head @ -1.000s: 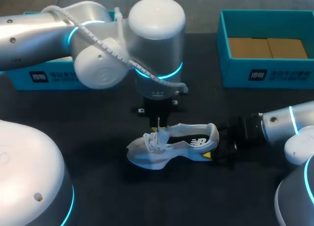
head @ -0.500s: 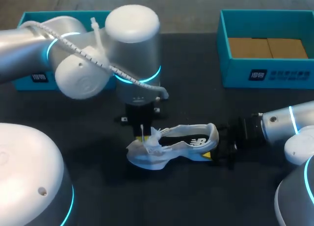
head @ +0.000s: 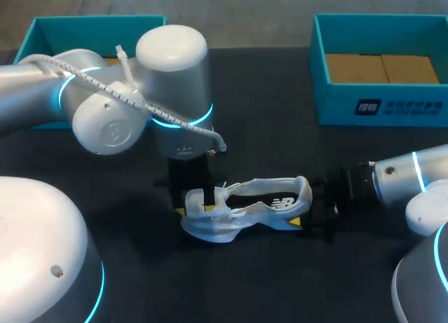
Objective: Take the shoe out of the shoebox, open the shoe tongue, remove and reinsert the insole, then place the shoe into the shoebox
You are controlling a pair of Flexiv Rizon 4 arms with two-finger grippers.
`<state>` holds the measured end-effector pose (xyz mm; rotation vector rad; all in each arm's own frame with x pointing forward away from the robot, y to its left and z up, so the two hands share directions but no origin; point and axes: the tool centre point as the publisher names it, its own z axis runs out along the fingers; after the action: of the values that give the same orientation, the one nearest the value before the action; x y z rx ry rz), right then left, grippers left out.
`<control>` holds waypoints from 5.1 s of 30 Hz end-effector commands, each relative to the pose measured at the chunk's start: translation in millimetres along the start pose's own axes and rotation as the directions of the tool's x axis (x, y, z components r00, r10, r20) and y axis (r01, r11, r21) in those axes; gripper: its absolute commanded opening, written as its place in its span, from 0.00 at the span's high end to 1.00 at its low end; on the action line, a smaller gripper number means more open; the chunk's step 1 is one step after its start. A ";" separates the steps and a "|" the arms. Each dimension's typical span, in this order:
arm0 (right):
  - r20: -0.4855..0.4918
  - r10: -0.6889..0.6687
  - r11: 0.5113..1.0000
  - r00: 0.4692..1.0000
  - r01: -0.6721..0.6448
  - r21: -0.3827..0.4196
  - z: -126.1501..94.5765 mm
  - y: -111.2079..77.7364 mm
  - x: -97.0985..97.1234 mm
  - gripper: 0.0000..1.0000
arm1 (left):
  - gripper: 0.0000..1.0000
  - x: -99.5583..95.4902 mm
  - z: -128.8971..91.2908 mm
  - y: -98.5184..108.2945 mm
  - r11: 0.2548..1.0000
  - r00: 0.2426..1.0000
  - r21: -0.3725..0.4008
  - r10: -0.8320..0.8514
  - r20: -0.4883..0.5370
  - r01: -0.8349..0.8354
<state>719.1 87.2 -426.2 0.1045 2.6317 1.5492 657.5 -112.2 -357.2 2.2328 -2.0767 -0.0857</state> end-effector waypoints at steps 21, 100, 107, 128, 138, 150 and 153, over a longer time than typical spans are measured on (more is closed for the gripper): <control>0.003 0.000 1.000 1.000 0.000 0.002 2.8 -0.6 -0.2 1.00 | 0.00 13.3 -17.5 -9.0 0.999 0.999 0.030 0.039 -0.014 -0.039; 0.003 0.000 1.000 1.000 0.000 0.002 2.8 -0.6 -0.2 1.00 | 0.48 101.8 -110.5 -40.0 -0.011 -0.002 0.170 0.999 0.051 -0.985; 0.003 0.000 1.000 1.000 0.000 0.002 2.8 -0.6 -0.2 1.00 | 0.86 118.9 -95.8 -35.9 -0.041 -0.035 0.180 0.999 0.034 -0.983; 0.003 0.000 1.000 1.000 0.000 0.002 2.8 -0.6 -0.2 1.00 | 1.00 151.1 -68.7 -14.2 -0.062 -0.061 0.148 0.998 0.013 -0.987; 0.003 0.000 1.000 1.000 0.000 0.002 2.8 -0.6 -0.2 1.00 | 1.00 151.1 -68.7 -14.2 -0.062 -0.061 0.148 0.998 0.013 -0.987; 0.003 0.000 1.000 1.000 0.000 0.002 2.8 -0.6 -0.2 1.00 | 1.00 150.5 -60.5 -15.5 -0.069 -0.070 0.138 0.998 -0.004 -0.988; 0.003 0.000 1.000 1.000 0.000 0.002 2.8 -0.6 -0.2 1.00 | 1.00 149.3 -48.4 -18.1 -0.072 -0.075 0.125 0.997 -0.019 -0.990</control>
<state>719.2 87.1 -426.4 0.1050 2.6317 1.5492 687.2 -254.1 -295.7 0.0148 -3.0285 0.2361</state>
